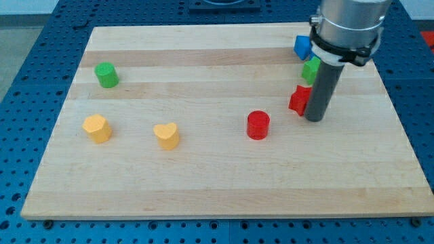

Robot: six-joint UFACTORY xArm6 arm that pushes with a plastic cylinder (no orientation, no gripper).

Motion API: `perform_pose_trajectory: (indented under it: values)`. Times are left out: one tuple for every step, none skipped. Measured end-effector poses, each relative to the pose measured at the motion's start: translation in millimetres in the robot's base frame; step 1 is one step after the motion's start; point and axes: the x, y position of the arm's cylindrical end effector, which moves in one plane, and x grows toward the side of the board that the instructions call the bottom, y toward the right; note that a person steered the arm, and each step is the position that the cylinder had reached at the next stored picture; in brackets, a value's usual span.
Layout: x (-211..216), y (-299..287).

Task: Move the red star closer to the green star

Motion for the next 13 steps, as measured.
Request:
perform_pose_trajectory:
  values:
    - [-1.7,-0.9]
    - [-0.3,-24.5]
    - [-0.3,-40.6]
    - [-0.3,-40.6]
    - [-0.3,-40.6]
    - [-2.2,-40.6]
    - [-6.8,-21.0]
    - [-10.2,-0.1]
    - [-8.2,-4.7]
    - [-3.8,-44.2]
    - [-7.6,-72.8]
    - [-17.0,-64.0]
    - [-18.3,-44.0]
